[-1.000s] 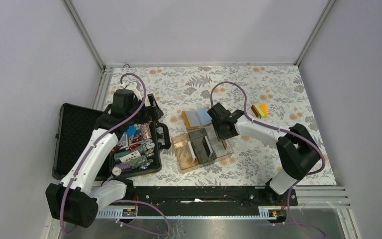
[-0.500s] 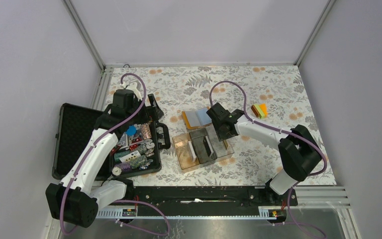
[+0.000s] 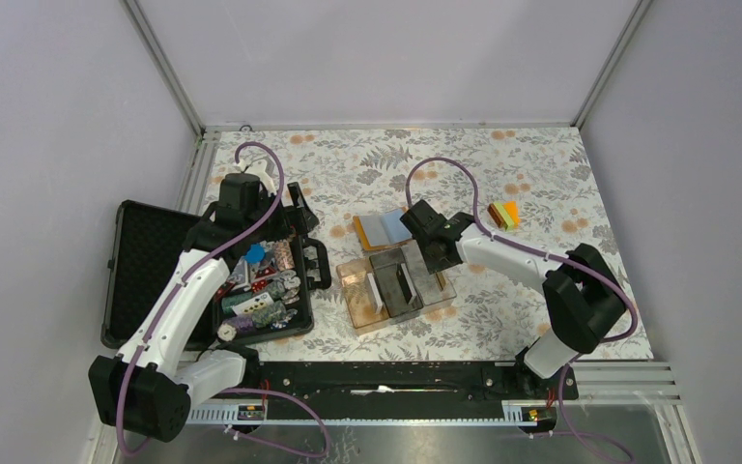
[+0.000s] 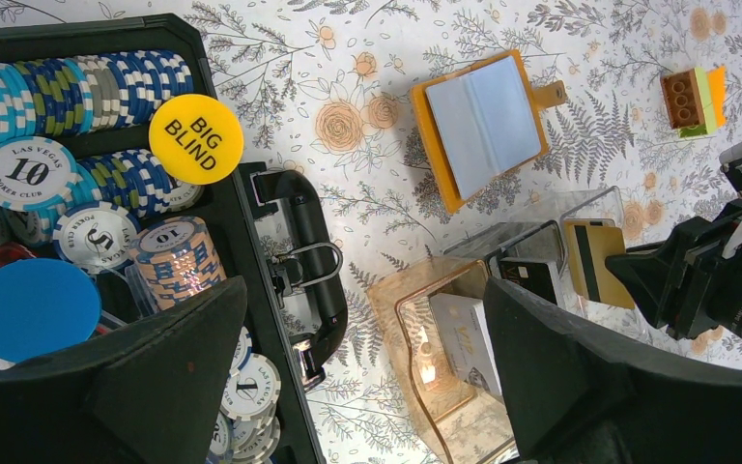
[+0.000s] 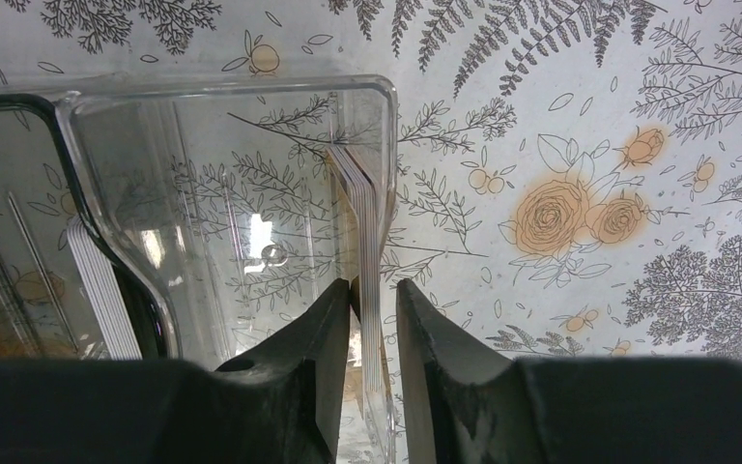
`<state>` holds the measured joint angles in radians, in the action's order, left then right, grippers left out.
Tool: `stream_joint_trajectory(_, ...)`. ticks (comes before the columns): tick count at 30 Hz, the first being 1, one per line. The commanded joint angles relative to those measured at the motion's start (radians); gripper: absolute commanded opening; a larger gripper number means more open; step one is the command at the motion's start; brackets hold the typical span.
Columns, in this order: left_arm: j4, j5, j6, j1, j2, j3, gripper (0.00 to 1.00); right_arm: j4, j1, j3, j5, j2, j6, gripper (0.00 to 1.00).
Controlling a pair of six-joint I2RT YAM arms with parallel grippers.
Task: Put the credit cards into the card holder
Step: Pick up the credit card from the storage box.
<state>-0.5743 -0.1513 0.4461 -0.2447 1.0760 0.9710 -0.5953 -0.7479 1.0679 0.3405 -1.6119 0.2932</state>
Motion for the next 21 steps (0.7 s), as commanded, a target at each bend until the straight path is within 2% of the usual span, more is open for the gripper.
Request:
stream_joint_trajectory(1, 0.042, -0.017, 0.008, 0.001, 0.002, 0.003, 0.99, -0.041, -0.013, 0.045, 0.018, 0.055, 0.006, 0.30)
stream_joint_trajectory(14, 0.042, -0.025, 0.008, 0.001, 0.004, 0.003, 0.99, -0.055, -0.022, 0.054, -0.010, 0.067, 0.016, 0.17)
stream_joint_trajectory(21, 0.042, -0.027, 0.008, 0.001, 0.002, 0.002, 0.99, -0.064, -0.022, 0.072, -0.097, 0.102, 0.023, 0.11)
